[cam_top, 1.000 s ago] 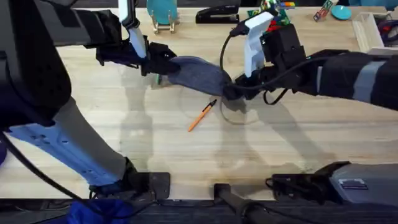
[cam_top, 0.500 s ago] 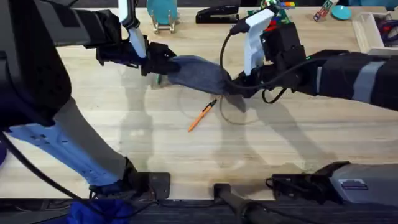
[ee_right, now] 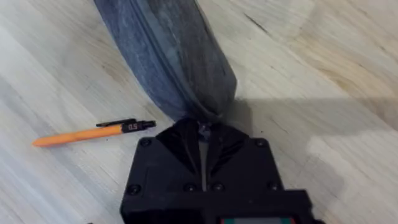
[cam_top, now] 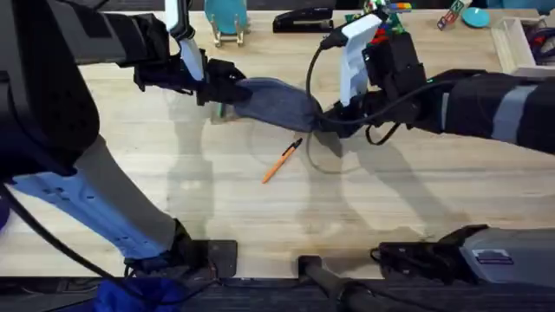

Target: Unzip the bag, pick up the pens from the table one at a time and place them inside, then zip the bag closed.

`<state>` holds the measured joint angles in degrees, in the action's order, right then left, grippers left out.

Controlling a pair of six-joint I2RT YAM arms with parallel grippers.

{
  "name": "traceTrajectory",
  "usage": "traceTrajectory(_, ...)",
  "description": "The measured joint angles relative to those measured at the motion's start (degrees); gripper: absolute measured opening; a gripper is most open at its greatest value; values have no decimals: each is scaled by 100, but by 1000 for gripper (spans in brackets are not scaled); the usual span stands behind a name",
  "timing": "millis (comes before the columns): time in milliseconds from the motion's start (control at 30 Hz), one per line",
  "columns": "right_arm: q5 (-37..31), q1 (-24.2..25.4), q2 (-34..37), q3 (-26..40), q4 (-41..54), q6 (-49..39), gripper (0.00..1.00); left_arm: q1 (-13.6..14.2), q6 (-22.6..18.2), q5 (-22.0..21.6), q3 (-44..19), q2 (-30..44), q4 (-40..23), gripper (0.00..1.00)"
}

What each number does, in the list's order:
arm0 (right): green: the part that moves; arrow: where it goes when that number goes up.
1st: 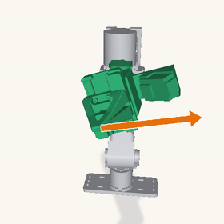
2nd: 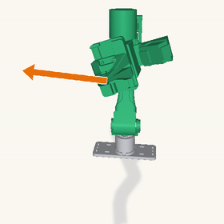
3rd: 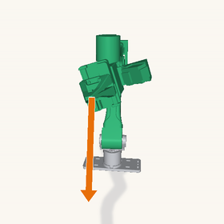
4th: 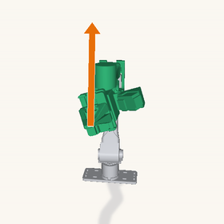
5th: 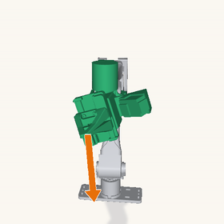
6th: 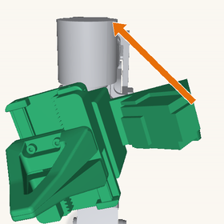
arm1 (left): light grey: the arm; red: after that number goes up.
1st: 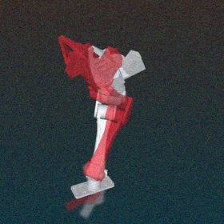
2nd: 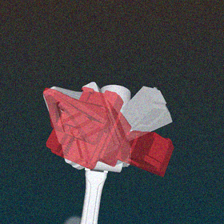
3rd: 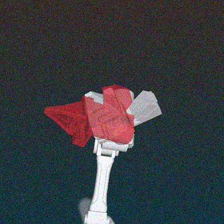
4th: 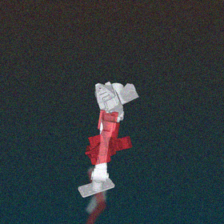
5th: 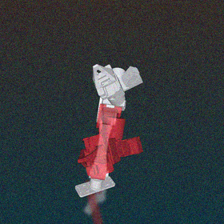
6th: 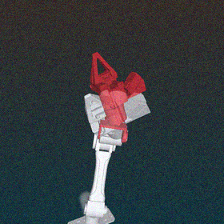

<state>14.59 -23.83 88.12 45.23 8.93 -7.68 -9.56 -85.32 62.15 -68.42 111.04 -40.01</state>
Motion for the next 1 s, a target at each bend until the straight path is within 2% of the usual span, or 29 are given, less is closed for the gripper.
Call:
traceTrajectory(200, -22, 0, -137, 0, 77, 1, 34, 0, 0, 0, 0, 0, 13, 42)
traceTrajectory(633, -92, 0, -973, -25, 153, 0, 33, 2, 0, 2, 0, 0, 46, 42)
traceTrajectory(1000, -114, 0, -1040, -57, 157, 0, 33, 17, 0, 2, 0, 0, 81, 42)
